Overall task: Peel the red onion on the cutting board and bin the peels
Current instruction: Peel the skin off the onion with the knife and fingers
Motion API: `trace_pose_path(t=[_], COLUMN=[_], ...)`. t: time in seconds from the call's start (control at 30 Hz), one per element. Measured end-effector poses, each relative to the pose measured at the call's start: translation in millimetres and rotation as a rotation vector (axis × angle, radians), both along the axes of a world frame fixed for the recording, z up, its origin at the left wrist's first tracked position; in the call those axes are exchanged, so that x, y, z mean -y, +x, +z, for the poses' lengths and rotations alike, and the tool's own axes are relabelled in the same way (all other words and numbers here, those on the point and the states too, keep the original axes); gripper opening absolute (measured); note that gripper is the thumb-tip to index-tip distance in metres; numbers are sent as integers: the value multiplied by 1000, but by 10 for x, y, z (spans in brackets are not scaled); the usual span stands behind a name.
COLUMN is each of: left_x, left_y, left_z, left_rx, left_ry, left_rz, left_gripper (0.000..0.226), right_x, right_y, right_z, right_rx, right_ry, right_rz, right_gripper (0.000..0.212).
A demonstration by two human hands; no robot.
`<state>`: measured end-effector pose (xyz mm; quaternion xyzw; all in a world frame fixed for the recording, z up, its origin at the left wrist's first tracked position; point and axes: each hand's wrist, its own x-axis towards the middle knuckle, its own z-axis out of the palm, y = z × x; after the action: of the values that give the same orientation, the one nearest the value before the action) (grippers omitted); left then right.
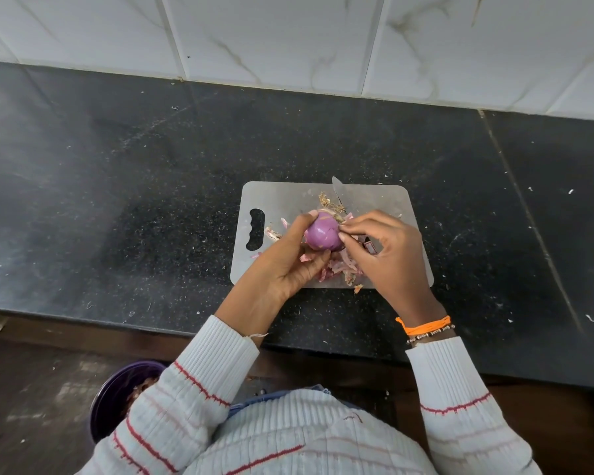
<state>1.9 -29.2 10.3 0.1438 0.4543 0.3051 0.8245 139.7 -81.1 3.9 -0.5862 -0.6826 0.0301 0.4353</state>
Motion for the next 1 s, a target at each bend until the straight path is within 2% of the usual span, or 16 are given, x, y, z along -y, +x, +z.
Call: trace_pose_path(t=[0.2,0.43,0.63,0.73,1.0], left_x=[27,54,53,52,67], left_y=[23,39,36,26,-1], left_z=[-3,-7,6,10,22], left_rx=[-44,-8,21,26,47], left_ry=[42,-16,-33,-37,-36], left_rz=[18,18,20,13,-20], left_gripper=[38,38,40,40,42], right_x=[15,-15,3,16,32], right_y=[15,-8,-7,0,-34], right_z=[40,-4,-54,-41,-40], right_rx=[7,3,-275,-356,-297], right_ry=[-13,-30,-107,-142,-63], right_rz=[8,-19,-49,-15,-15], right_gripper=[5,3,16,20,9])
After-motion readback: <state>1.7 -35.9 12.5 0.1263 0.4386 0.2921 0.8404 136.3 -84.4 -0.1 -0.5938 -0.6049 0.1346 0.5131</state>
